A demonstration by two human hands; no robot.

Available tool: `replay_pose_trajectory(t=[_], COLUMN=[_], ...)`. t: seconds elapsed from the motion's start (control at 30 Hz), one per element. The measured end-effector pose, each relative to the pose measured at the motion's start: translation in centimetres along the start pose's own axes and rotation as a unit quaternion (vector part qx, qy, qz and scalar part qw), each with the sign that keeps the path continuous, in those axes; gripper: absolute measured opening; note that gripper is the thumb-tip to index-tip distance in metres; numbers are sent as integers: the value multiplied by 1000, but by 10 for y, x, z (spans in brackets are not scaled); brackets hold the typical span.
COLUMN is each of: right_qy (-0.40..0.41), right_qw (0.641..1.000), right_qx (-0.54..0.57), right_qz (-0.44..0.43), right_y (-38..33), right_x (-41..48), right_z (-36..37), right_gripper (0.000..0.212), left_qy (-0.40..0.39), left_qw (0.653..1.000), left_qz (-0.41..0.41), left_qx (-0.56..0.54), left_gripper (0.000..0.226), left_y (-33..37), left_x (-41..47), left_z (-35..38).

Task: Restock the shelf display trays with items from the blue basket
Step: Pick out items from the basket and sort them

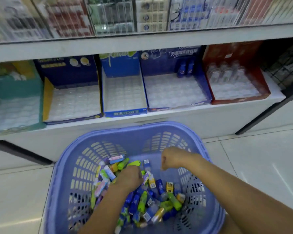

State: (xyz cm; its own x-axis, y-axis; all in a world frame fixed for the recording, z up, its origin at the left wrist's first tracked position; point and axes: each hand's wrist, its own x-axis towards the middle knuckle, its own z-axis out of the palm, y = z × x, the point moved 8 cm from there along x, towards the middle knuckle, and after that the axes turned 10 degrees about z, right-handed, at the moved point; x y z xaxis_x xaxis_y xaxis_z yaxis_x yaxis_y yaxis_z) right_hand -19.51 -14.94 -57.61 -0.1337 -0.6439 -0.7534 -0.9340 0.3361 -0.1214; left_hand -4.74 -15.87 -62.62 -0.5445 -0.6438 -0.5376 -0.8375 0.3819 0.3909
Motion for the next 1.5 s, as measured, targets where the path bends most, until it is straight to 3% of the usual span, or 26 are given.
replay_pose_trajectory(t=[0.1, 0.23, 0.33, 0.4, 0.5, 0.7, 0.77, 0.83, 0.9, 1.07, 1.17, 1.23, 1.3, 1.4, 1.5], right_qy=[-99, -119, -121, -103, -67, -105, -129, -186, -206, -74, -45, -25, 21, 87, 143], right_qw=[992, 986, 980, 982, 987, 986, 963, 898, 848, 841, 808, 802, 796, 766, 741], right_qx=[-67, -23, 24, 34, 48, 121, 235, 399, 487, 528, 564, 569, 577, 606, 624], right_qz=[42, 116, 159, 154, 134, 47, 15, 0, -31, -94, -162, -183, -182, -196, -203], right_y=[1, 15, 22, 21, 18, -2, -8, -8, -5, 7, 7, 11, 21, 33, 43], right_x=[31, 63, 75, 81, 80, 54, 38, 18, 2, -23, -40, -50, -58, -73, -87], right_z=[66, 116, 131, 135, 126, 71, 52, 39, 24, -21, -46, -60, -77, -103, -128], right_gripper=[26, 49, 45, 33, 32, 21, 14, 14, 23, 20, 23, 26, 28, 21, 7], left_qy=[-58, -74, -96, -132, -176, -185, -178, -160, -133, -102, -121, -121, -93, -23, 15], left_qw=[998, 996, 995, 989, 982, 976, 974, 974, 977, 982, 986, 988, 982, 905, 811], left_qz=[-15, -26, -40, -56, -41, -13, -24, -45, -56, -58, -79, -94, -73, -6, 76], left_qx=[-33, -40, 2, 15, 55, 117, 138, 153, 160, 150, 84, -13, -146, -424, -580], left_gripper=[20, 28, 28, 28, 38, 41, 30, 42, 38, 29, 21, 35, 31, 19, 18], left_y=[-23, -33, -41, -45, -41, -28, -26, -24, -22, -20, -24, -27, -16, 30, 79], left_x=[-6, -1, 5, 5, 2, -2, -4, -7, -10, -20, -28, -29, -28, -29, -32], left_z=[28, 30, 25, 24, 26, 32, 35, 39, 43, 41, 33, 22, 2, -49, -106])
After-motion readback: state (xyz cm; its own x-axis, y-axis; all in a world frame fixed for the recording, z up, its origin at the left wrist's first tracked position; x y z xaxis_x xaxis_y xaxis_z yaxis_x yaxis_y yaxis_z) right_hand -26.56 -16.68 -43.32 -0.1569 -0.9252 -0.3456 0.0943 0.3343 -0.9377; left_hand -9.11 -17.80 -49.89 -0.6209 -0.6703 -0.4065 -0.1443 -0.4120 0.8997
